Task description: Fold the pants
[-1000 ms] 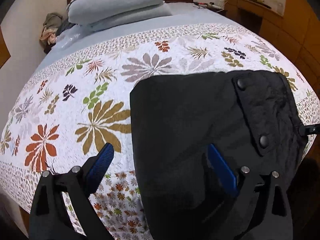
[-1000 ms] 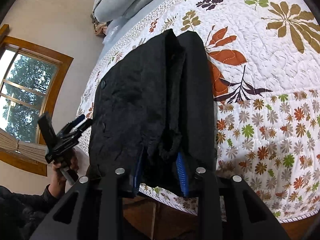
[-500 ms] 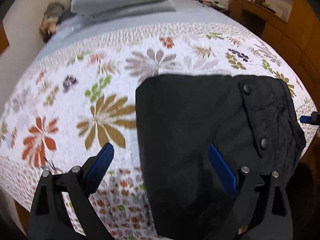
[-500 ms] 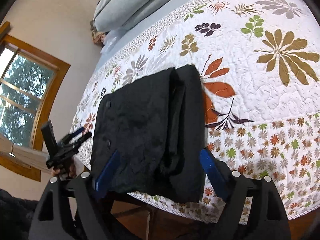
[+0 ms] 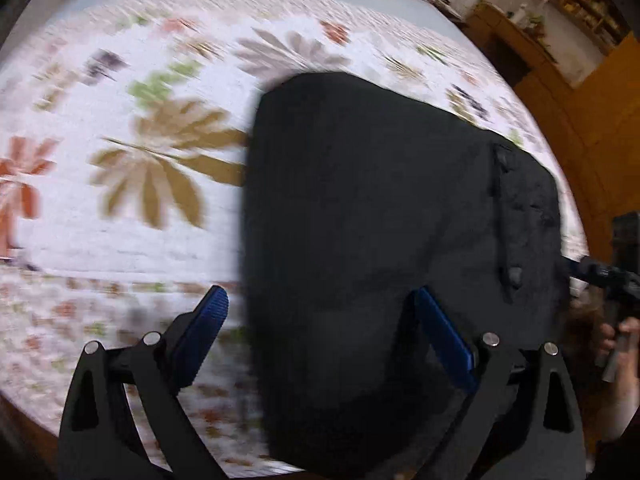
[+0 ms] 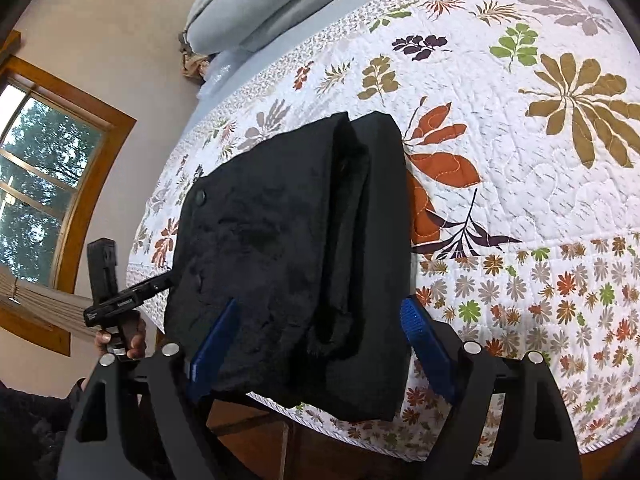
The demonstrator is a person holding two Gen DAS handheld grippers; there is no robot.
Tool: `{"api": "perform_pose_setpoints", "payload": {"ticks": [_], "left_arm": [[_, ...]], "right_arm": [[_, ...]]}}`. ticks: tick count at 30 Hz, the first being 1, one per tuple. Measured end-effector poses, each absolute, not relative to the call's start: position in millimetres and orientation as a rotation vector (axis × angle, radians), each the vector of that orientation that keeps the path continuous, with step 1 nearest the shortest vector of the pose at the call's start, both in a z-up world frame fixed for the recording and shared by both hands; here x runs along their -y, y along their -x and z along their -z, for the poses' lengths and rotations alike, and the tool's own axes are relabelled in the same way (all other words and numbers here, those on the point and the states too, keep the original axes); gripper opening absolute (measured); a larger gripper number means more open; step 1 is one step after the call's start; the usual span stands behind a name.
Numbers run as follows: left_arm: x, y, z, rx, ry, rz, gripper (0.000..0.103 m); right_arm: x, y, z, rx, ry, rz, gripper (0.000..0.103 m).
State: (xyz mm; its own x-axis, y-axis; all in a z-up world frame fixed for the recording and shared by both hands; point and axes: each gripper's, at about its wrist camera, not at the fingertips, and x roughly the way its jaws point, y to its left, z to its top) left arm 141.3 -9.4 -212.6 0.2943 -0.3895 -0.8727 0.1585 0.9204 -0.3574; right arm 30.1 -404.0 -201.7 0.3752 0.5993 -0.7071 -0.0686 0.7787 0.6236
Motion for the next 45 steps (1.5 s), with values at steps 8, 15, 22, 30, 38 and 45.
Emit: {"api": "perform_pose_setpoints", "payload": {"ticks": [8,15,22,30,38,45], "left_arm": [[11.0,-149.1,214.5,-1.275,0.235,0.467,0.098],[-20.2,-150.4,218.6,-1.317,0.435,0.607,0.098],[-47.9,-148.6,246.6,-1.447,0.528,0.601,0.091],[-36.8,-151.0,273.7,-1.531,0.699,0.730,0.090],[-11.8,-145.1,264.8,-1.513,0.536,0.725,0.091],[-1.6,-139.6,262.1,-1.483,0.541,0.740,0.090]], "right_arm": [[414.5,-27.1,206.2,-1.116,-0.591,-0.453,0.084],[410.8,-29.0,209.6,-1.125,-0.589,-0.462,0.084],[409.5,-27.0,209.5,-1.136,-0.588,-0.470,0.084],[413.3,-29.2,216.4,-1.160,-0.611,-0.466,0.085],[428.0,-28.6,211.2,-1.157,-0.653,-0.459,0.092],[425.2,-28.6,223.4,-1.221,-0.605,-0.460,0.094]]}}
